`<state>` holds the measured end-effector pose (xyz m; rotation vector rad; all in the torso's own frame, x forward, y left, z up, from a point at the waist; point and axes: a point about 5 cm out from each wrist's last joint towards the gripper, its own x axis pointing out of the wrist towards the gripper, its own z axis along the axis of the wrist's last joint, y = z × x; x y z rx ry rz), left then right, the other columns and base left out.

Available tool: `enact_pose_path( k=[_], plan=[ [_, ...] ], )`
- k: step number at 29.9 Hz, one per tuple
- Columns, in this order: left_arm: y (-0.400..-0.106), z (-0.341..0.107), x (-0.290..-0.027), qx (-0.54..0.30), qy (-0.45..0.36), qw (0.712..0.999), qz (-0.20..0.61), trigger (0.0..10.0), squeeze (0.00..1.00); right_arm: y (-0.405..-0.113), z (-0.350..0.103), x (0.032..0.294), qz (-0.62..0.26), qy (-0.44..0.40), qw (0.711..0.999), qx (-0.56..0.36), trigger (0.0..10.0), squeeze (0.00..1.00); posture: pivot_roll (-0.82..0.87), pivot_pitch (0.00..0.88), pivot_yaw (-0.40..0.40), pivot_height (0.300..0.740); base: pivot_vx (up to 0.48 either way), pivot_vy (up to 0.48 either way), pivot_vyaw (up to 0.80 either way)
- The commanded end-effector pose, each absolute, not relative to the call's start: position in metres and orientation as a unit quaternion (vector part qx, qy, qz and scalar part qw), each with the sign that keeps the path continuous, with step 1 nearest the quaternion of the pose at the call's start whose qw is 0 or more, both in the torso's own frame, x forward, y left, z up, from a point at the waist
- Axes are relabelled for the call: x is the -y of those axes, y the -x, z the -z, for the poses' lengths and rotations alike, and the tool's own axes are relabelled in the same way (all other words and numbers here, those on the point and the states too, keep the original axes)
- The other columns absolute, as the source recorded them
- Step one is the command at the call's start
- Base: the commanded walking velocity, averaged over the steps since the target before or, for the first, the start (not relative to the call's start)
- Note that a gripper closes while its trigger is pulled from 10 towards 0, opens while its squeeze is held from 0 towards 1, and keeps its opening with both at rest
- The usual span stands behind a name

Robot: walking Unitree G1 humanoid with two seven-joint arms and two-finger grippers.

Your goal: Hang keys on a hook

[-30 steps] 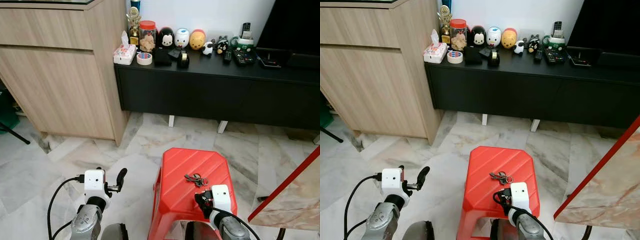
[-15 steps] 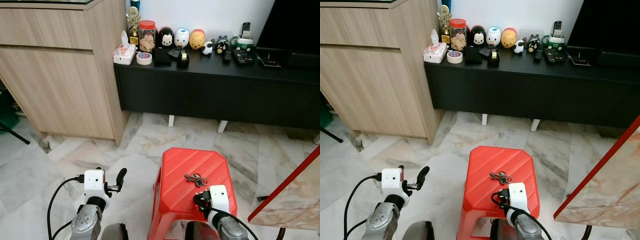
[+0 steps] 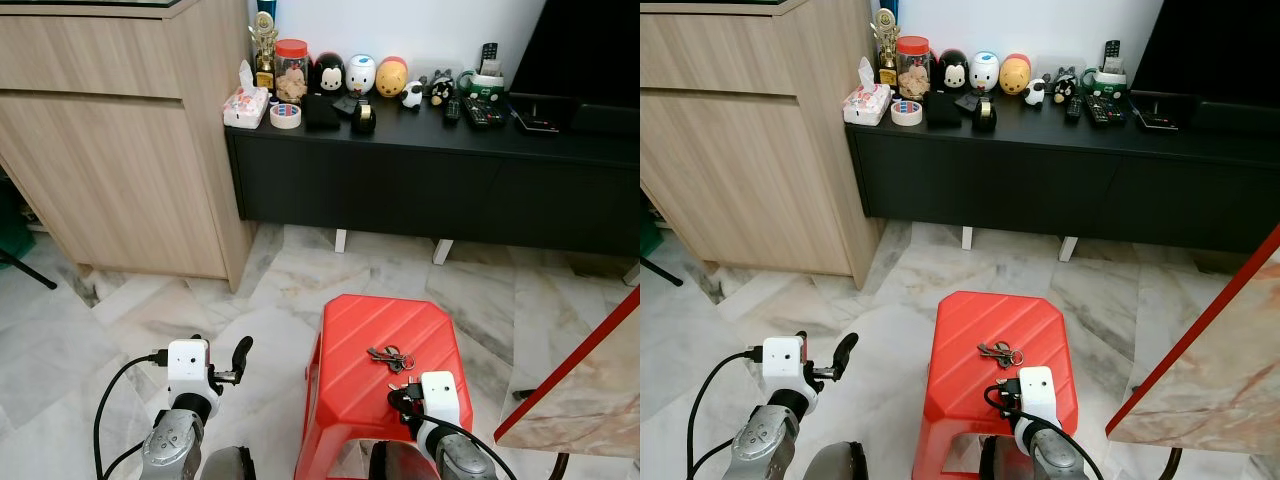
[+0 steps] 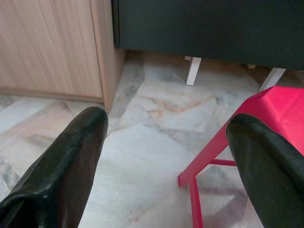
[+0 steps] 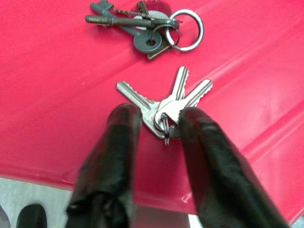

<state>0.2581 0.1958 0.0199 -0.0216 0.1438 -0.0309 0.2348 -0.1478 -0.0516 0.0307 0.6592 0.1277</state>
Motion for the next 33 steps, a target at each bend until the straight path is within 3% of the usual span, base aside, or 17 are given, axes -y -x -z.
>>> enact_pose_path(
  k=[1, 10, 24, 30, 31, 32, 33],
  plan=[
    [-0.255, -0.016, -0.198, -0.084, 0.004, 0.996, 0.016, 10.0, 0.00, -0.234, 0.052, 0.148, -0.062, -0.018, 0.943, -0.326, 0.0, 0.00, 0.00, 0.045, -0.070, 0.610, 0.000, 0.000, 0.00],
    [-0.255, -0.016, -0.200, -0.085, 0.002, 0.996, 0.012, 10.0, 0.00, -0.234, 0.052, 0.144, -0.066, -0.024, 0.944, -0.321, 0.0, 0.00, 0.00, 0.047, -0.069, 0.610, 0.000, 0.000, 0.00],
    [-0.255, -0.016, -0.200, -0.085, 0.002, 0.996, 0.011, 10.0, 0.00, -0.239, 0.027, 0.097, -0.075, -0.029, 0.965, -0.251, 0.0, 0.00, 0.00, 0.048, -0.071, 0.610, 0.000, 0.000, 0.00],
    [-0.255, -0.016, -0.201, -0.085, 0.002, 0.996, 0.008, 10.0, 0.00, -0.256, -0.012, 0.127, -0.005, -0.035, 0.990, -0.139, 0.0, 0.00, 0.00, 0.042, -0.072, 0.610, 0.000, 0.000, 0.00],
    [-0.255, -0.015, -0.201, -0.085, 0.002, 0.996, 0.008, 10.0, 0.00, -0.256, -0.017, 0.128, -0.002, -0.040, 0.991, -0.128, 2.9, 0.00, 0.00, 0.042, -0.072, 0.610, 0.000, 0.000, 0.00],
    [-0.255, -0.015, -0.202, -0.085, 0.002, 0.996, 0.008, 10.0, 0.00, -0.255, -0.020, 0.129, -0.001, -0.043, 0.992, -0.122, 2.9, 0.00, 0.00, 0.042, -0.072, 0.610, 0.000, 0.000, 0.00],
    [-0.254, -0.015, -0.201, -0.086, 0.002, 0.996, 0.008, 10.0, 0.00, -0.255, -0.029, 0.131, 0.002, -0.045, 0.994, -0.101, 10.0, 0.00, -0.01, 0.039, -0.072, 0.610, 0.000, 0.000, 0.00]
  ],
)
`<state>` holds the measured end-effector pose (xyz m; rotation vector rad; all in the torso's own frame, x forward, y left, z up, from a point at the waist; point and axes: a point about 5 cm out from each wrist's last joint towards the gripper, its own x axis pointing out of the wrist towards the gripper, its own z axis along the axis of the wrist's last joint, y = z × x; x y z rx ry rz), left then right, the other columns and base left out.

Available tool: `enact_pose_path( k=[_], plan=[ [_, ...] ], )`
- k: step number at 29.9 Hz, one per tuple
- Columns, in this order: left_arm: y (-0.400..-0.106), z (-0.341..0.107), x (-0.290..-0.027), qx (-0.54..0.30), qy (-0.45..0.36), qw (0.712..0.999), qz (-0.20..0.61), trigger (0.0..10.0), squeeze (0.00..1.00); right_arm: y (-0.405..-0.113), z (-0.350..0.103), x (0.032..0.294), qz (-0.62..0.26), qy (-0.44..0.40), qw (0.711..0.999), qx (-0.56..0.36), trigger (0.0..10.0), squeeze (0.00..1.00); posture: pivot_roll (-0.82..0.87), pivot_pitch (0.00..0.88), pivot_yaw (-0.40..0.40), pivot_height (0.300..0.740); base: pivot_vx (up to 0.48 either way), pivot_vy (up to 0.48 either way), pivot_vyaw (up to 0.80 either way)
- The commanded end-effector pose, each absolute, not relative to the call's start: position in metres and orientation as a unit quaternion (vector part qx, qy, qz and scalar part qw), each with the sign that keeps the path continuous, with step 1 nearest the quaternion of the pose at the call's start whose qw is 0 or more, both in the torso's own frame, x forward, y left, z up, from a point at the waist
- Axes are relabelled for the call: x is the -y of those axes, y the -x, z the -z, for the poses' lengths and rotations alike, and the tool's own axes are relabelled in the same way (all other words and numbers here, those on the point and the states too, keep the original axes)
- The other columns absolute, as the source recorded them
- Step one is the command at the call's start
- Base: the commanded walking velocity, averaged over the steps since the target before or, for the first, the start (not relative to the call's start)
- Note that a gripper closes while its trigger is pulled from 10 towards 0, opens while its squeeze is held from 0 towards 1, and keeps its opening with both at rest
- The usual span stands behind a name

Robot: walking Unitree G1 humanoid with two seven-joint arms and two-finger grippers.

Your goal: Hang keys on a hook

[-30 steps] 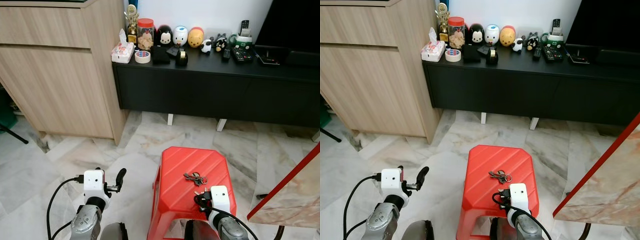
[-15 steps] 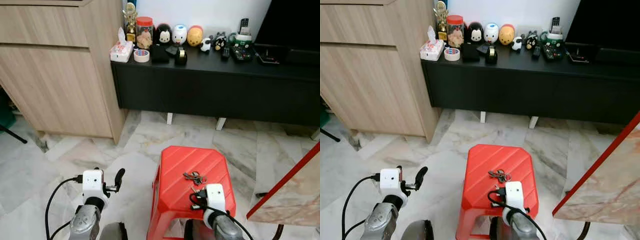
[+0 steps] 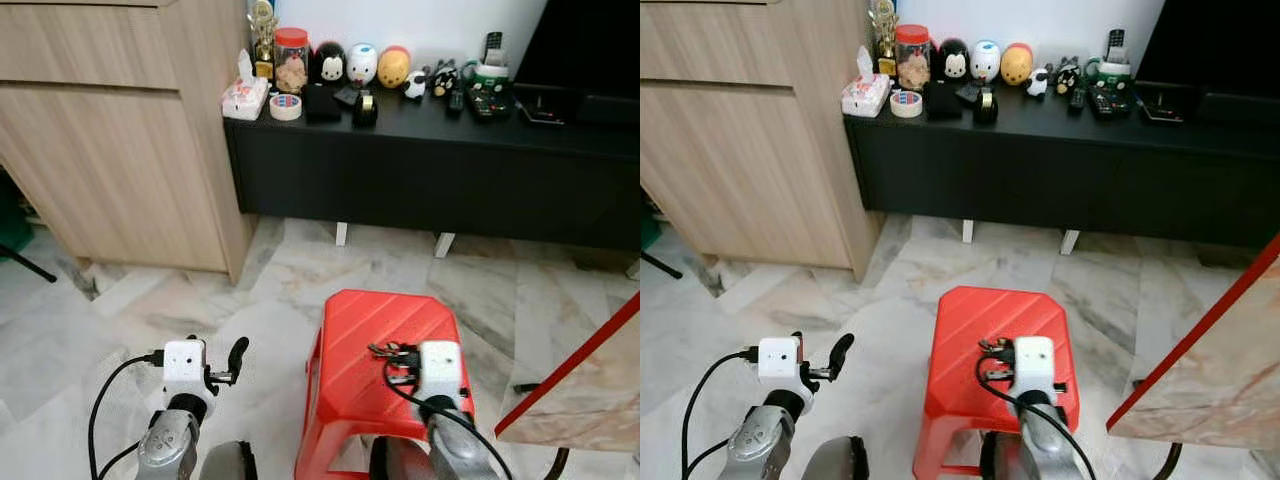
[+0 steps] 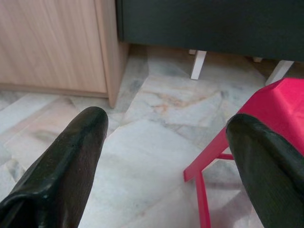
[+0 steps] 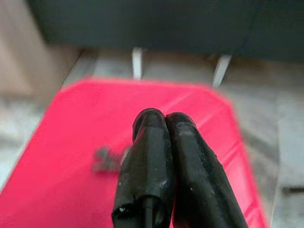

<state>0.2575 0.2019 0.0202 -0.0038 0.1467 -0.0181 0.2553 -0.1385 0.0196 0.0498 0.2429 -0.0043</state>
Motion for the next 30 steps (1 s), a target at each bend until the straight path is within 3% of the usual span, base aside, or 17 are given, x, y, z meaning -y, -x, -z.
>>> enact_pose_path(
  k=[1, 9, 25, 30],
  plan=[
    [-0.254, -0.015, -0.201, -0.086, 0.002, 0.996, 0.008, 10.0, 0.00, -0.255, -0.032, 0.132, 0.005, -0.048, 0.995, -0.090, 10.0, 0.00, -0.01, 0.039, -0.072, 0.610, 0.000, 0.000, 0.00],
    [-0.254, -0.014, -0.199, -0.085, 0.005, 0.996, 0.006, 10.0, 0.00, -0.254, -0.045, 0.138, 0.013, -0.047, 0.998, -0.048, 10.0, 0.00, -0.01, 0.029, -0.076, 0.615, 0.000, 0.000, 0.00],
    [-0.253, -0.009, -0.200, -0.095, 0.004, 0.995, -0.001, 10.0, 0.00, -0.256, -0.030, 0.134, 0.002, -0.057, 0.995, -0.077, 10.0, 0.00, -0.01, 0.024, -0.077, 0.725, 0.000, 0.000, 0.00],
    [-0.249, -0.002, -0.203, -0.112, 0.001, 0.994, -0.003, 10.0, 0.00, -0.253, -0.018, 0.138, 0.008, -0.058, 0.993, -0.098, 10.0, 0.00, 0.00, 0.021, -0.078, 0.740, 0.000, 0.000, 0.00]
  ],
)
